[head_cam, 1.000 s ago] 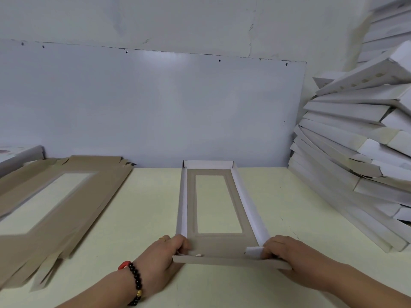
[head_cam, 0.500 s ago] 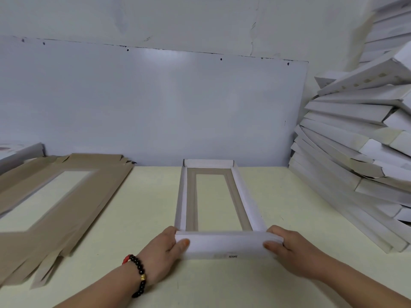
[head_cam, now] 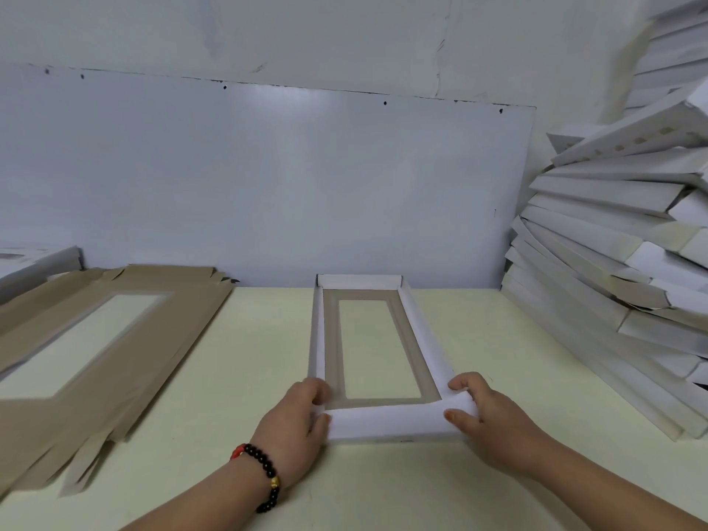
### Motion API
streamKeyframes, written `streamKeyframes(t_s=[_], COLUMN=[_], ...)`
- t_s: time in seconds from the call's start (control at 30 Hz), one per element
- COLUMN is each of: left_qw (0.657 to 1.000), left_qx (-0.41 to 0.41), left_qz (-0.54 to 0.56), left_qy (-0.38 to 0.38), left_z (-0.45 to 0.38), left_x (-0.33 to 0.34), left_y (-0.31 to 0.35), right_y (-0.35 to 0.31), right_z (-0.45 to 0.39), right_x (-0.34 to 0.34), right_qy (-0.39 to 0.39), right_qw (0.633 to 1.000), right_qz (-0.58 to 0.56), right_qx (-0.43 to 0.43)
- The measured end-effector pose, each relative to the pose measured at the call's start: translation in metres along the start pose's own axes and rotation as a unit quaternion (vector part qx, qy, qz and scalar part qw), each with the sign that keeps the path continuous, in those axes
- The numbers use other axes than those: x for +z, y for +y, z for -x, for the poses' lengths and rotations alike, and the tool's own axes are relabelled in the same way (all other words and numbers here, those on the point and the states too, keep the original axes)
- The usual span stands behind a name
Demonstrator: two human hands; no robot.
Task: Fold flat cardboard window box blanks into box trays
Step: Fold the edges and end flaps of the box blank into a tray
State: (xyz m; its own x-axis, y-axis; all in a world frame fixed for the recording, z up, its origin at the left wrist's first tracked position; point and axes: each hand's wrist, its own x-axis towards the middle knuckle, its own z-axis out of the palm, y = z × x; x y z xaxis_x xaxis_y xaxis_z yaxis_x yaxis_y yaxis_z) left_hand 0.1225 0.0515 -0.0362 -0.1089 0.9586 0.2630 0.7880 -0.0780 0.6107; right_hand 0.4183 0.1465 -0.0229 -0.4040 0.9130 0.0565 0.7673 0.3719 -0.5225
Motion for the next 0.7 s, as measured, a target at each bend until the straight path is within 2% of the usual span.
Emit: streamKeyframes(t_s=[0.07,0.2,0.37,0.53,0.7], left_qw=[0.999,0.991,0.969,0.915,0.904], left_qx=[0.031,0.105,0.172,0.257,0.248], left_qz=[-0.024,-0.084,-0.178,-0.309,-0.346], left_qy=[0.013,-0.014,-0.022,0.013,-0.047], left_z=[0.001,0.004,0.007,0.006,0.009], left_x=[0.001,-0.001,-0.007,-0.008,0.003], left_y=[-0.001,-0.01,-0.005,0.007,0.022], right_y=[-0.003,-0.009,-0.017,-0.016,-0.022], right_z=[0.0,0.002,0.006,0.006,0.0], right_x=[0.002,0.005,0.004,0.016,0.025], right_qy=[0.024,0.082,0.175,0.143,0.137], right_qw=[0.999,0.986,0.927,0.906,0.883], right_qz=[0.022,0.127,0.275,0.304,0.338], right_qx=[-0.02,-0.076,-0.188,-0.258,-0.297])
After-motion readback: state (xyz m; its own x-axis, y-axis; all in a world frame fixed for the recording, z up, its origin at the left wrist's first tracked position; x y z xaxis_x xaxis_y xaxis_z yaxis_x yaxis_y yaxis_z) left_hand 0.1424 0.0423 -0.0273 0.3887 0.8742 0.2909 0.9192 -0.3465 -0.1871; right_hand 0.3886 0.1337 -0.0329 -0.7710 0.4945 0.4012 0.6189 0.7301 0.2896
